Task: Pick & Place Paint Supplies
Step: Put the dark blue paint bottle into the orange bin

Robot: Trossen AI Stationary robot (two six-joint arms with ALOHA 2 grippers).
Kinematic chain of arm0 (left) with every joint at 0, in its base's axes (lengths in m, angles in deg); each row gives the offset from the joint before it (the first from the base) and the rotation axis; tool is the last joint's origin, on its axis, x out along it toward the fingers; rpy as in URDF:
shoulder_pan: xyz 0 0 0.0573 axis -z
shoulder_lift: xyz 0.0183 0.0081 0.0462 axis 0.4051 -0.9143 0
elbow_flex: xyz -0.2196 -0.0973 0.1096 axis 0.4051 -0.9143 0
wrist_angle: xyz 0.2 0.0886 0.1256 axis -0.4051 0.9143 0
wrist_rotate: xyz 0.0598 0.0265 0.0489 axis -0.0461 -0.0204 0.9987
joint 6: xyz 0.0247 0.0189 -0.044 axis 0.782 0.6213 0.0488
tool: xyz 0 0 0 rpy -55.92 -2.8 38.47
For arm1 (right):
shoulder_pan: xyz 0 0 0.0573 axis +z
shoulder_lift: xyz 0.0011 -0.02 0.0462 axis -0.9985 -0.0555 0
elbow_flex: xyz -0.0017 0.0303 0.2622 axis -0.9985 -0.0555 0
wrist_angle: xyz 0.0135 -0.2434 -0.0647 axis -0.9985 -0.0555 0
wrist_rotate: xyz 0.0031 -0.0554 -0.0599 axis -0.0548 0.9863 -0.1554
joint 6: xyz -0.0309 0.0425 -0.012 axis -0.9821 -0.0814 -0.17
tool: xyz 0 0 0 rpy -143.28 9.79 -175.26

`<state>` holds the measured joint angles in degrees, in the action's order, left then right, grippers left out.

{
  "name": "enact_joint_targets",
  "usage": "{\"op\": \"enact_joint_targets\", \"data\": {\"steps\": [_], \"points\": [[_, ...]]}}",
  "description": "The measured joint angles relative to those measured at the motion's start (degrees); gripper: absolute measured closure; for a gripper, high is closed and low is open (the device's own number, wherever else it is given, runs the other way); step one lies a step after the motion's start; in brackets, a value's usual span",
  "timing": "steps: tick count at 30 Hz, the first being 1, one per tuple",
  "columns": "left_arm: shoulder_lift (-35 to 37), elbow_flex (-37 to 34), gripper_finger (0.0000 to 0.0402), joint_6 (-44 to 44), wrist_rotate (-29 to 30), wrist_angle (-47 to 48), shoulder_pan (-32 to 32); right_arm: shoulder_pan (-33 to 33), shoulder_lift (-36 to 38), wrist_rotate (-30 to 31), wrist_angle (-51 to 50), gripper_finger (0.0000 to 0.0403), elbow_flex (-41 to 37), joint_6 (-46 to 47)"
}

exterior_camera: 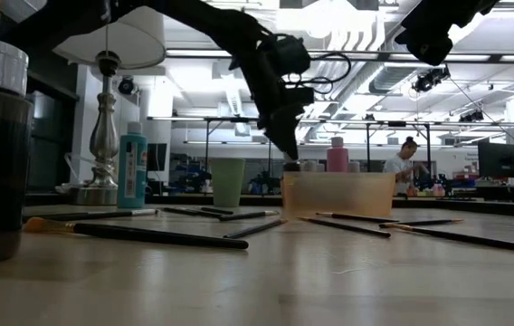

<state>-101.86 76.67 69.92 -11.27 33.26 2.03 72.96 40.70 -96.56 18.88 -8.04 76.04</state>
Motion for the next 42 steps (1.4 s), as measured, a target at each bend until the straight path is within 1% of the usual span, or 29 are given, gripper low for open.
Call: {"op": "enact_joint_targets", "data": {"steps": [3,10,28,31,38,42], "points": [[-0.10,0.18,0.0275,0.65,-0.03,-2.49,-0.01,0.01,-0.02,0.00,-0.01,0.0290,0.00,0.02],[-1.39,0.10,0.0275,1.55,-0.49,-1.77,-0.28,0.01,-0.02,0.00,-0.01,0.0290,0.00,0.00],[-1.33,0.12,0.0274,1.53,-0.80,-1.10,-0.68,0.00,-0.02,0.00,-0.01,0.0290,0.00,0.01],[-1.31,0.12,0.0262,1.53,-0.80,-1.06,-0.68,0.00,-0.02,0.00,-0.01,0.0290,0.00,0.01],[-1.27,0.12,0.0212,1.53,-0.76,-0.92,-0.68,0.00,0.00,0.00,-0.01,0.0290,0.00,0.00],[-1.27,0.12,0.0204,1.53,0.27,-1.14,-0.68,0.00,-0.02,0.00,-0.01,0.0290,0.00,0.01]]}}
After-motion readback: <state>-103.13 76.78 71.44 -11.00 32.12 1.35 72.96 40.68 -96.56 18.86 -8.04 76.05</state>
